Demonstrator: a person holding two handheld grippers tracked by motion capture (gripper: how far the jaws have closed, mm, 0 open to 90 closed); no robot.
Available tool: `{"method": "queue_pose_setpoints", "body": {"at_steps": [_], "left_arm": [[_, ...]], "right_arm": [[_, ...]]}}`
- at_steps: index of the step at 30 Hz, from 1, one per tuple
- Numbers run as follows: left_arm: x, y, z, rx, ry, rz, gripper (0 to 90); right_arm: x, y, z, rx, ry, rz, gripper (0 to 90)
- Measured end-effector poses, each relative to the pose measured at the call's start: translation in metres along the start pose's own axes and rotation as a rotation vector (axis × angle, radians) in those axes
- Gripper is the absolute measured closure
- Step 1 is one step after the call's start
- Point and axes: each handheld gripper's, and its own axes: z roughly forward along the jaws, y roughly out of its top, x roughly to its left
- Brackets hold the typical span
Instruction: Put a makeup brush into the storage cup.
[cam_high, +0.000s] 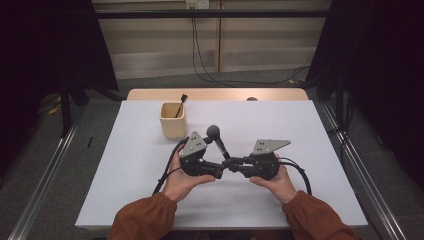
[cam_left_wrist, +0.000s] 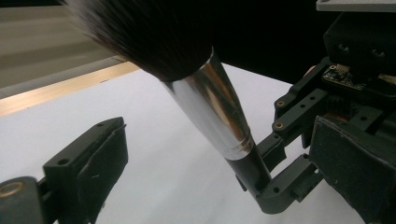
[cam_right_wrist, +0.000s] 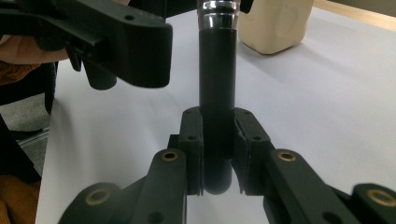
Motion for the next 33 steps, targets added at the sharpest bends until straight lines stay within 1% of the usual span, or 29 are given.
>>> {"method": "queue_pose_setpoints", "body": {"at_steps": [1,3,5,6,8,10,11,12,14,17,19,20,22,26,27,30,33], "left_arm": [[-0.0002,-0.0005,0.0004,-0.006,0.000,-0.010,4.4],[0.0010,-0.0011,0.0009,-0.018,-0.010,-0.034,8.7],[0.0021,-0.0011,0.0001,-0.027,-0.003,-0.030,14.0],[0.0025,-0.0010,0.0002,-0.028,-0.007,-0.033,17.1],[0.0030,-0.0010,0.0001,-0.031,-0.004,-0.047,19.2],[0.0034,-0.0008,-0.0002,-0.034,0.001,-0.045,19.9],[0.0041,-0.0006,-0.0003,-0.041,-0.001,-0.054,21.1],[0.0047,-0.0002,-0.0007,-0.040,-0.002,-0.057,22.8],[0.0051,0.0002,-0.0018,-0.050,0.008,-0.055,25.5],[0.0059,0.0002,-0.0022,-0.053,0.011,-0.066,30.8],[0.0061,0.0001,-0.0014,-0.057,0.022,-0.084,30.4],[0.0061,0.0002,-0.0008,-0.058,0.020,-0.091,31.0],[0.0062,0.0007,0.0002,-0.062,0.009,-0.110,35.9],[0.0074,0.0009,0.0003,-0.068,-0.004,-0.121,43.7],[0.0085,0.0009,0.0004,-0.069,-0.016,-0.126,46.2],[0.0097,0.0010,0.0009,-0.075,-0.021,-0.152,53.0],[0.0091,0.0014,0.0020,-0.077,-0.042,-0.153,56.5]], "right_arm": [[0.0001,-0.0001,0.0002,0.001,0.001,-0.003,75.8],[0.0003,-0.0002,0.0006,0.001,0.002,-0.003,75.8],[0.0002,-0.0006,0.0008,0.001,0.001,-0.002,75.8],[0.0000,-0.0007,0.0010,0.001,0.001,0.000,75.8],[-0.0003,-0.0007,0.0014,0.001,-0.001,0.003,75.8],[-0.0006,-0.0008,0.0018,0.001,0.000,0.003,75.8],[-0.0006,-0.0010,0.0020,0.003,0.001,0.004,75.8],[-0.0005,-0.0012,0.0022,0.005,0.000,0.004,75.8],[-0.0006,-0.0016,0.0028,0.007,0.001,0.002,75.8],[-0.0007,-0.0020,0.0035,0.009,0.003,0.001,75.8],[-0.0013,-0.0013,0.0026,0.003,0.004,0.007,75.8],[-0.0017,-0.0005,0.0015,-0.003,0.002,0.009,75.8],[-0.0033,-0.0003,0.0001,-0.011,-0.003,0.014,75.8],[-0.0041,-0.0026,0.0013,0.001,-0.005,0.016,75.8],[-0.0041,-0.0027,0.0019,0.001,-0.005,0.015,75.8],[-0.0035,-0.0028,0.0028,0.004,-0.006,0.015,75.8],[-0.0040,-0.0026,0.0012,-0.004,-0.008,0.021,75.8]]}}
